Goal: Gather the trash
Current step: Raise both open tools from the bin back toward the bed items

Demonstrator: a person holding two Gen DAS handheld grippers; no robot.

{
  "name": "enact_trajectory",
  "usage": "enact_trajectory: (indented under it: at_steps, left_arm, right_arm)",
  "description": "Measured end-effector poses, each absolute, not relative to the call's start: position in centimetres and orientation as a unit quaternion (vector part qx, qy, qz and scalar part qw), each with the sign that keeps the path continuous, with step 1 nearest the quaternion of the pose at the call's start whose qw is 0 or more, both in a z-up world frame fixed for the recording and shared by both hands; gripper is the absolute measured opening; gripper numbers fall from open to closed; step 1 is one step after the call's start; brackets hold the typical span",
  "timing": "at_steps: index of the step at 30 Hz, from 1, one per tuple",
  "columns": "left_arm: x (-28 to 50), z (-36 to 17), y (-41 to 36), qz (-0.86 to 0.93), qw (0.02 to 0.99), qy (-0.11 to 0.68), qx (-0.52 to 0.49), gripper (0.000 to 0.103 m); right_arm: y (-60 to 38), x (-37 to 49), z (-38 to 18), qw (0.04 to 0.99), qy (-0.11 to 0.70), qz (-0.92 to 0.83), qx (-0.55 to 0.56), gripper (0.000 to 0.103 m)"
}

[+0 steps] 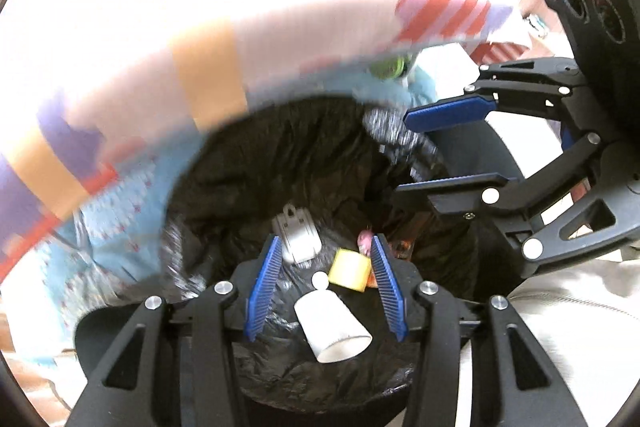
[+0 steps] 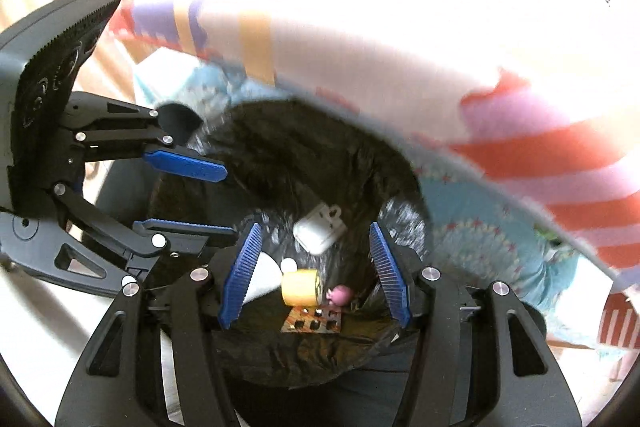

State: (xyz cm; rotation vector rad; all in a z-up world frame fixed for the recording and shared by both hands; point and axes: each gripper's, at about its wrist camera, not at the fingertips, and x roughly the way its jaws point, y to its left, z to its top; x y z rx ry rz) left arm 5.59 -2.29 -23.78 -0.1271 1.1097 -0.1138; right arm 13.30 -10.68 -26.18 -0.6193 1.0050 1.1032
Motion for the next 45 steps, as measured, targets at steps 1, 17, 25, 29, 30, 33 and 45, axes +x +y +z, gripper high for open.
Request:
enact_trajectory:
  at_steps: [1, 17, 25, 29, 30, 33, 45]
  left_arm:
    - [5.6, -23.2, -2.1, -0.053, 0.851, 0.519, -0.058, 0.045]
    - [7.0, -13.1, 1.6, -0.026, 0.911, 0.409, -0.029, 0.045]
    - [8.7, -10.5, 3.9, -0.003, 0.925, 0.38, -0.027, 0.045]
    - [9.9, -9.5, 5.1, 0.006, 0.928, 0.371, -0.026, 0.045]
    - [10.4, -9.2, 5.5, 0.009, 0.929, 0.369, -0.026, 0.045]
    - [11.4, -8.6, 6.7, 0.016, 0.931, 0.364, -0.029, 0.045]
    - [16.3, -7.0, 10.3, 0.031, 0.935, 0.352, -0.029, 0.045]
  right_arm:
    - [-10.8, 13.3, -25.4, 0.694, 0.445, 0.497, -0.271, 0.056]
    - [-10.4, 16.5, -16.4, 0.741, 0.366, 0.517, -0.222, 0.056]
    - [-8.8, 19.8, -13.6, 0.761, 0.33, 0.517, -0.211, 0.056]
    - [-7.6, 21.7, -12.5, 0.768, 0.323, 0.515, -0.202, 0.056]
    - [-7.4, 22.0, -12.3, 0.769, 0.323, 0.514, -0.2, 0.056]
    - [-6.3, 23.5, -11.9, 0.773, 0.32, 0.512, -0.196, 0.056]
    - [-2.4, 28.9, -10.4, 0.79, 0.313, 0.494, -0.183, 0.056]
